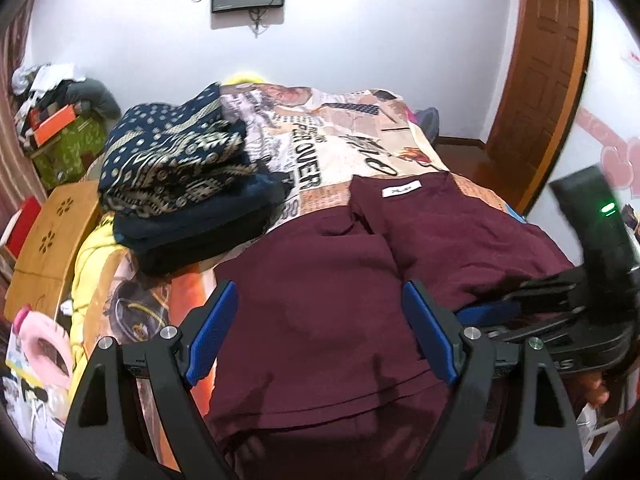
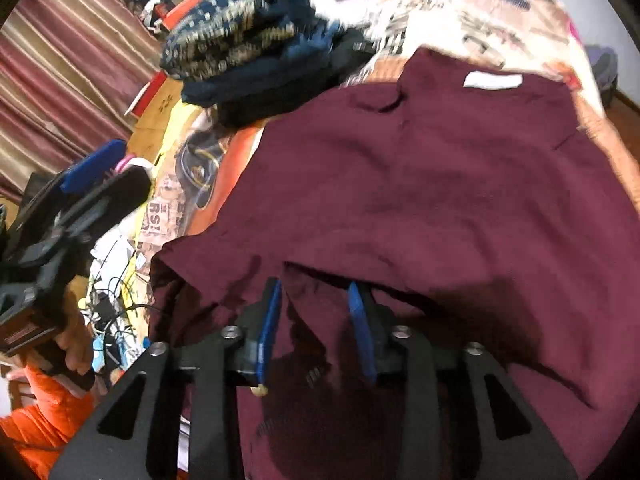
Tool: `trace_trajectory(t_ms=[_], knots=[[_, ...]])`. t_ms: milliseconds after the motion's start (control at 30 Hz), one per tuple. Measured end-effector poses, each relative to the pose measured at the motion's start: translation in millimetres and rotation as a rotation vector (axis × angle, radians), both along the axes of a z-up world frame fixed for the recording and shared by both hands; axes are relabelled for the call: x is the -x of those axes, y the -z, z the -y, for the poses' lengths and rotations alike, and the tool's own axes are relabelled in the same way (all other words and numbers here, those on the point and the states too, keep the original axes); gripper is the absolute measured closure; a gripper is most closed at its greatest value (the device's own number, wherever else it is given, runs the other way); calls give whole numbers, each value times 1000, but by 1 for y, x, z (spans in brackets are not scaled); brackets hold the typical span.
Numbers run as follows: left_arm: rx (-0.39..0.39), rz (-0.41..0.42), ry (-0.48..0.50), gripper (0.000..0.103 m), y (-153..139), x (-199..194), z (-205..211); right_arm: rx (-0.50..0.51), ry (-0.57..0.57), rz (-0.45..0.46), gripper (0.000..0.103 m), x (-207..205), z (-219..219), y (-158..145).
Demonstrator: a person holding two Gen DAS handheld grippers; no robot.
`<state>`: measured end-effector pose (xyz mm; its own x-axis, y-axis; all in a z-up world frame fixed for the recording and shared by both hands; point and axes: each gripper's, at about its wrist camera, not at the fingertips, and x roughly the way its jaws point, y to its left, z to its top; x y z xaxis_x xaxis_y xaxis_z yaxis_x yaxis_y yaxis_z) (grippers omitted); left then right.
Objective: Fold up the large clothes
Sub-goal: 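Grasp the shirt side with the left gripper and fold it inward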
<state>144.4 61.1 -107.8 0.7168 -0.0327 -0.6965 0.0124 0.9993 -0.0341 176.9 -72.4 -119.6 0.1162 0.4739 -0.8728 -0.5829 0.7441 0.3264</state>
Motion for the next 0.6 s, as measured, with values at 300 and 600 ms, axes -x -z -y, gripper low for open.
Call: trace_trajectory(t_ms=[300,600], knots=[[-63,-9,131,19,-2,-21,56,-75,178,269,53,9,89,-74],[-134,-136,306,19,38,-50,133,113,429,469,48,5,182,-88]])
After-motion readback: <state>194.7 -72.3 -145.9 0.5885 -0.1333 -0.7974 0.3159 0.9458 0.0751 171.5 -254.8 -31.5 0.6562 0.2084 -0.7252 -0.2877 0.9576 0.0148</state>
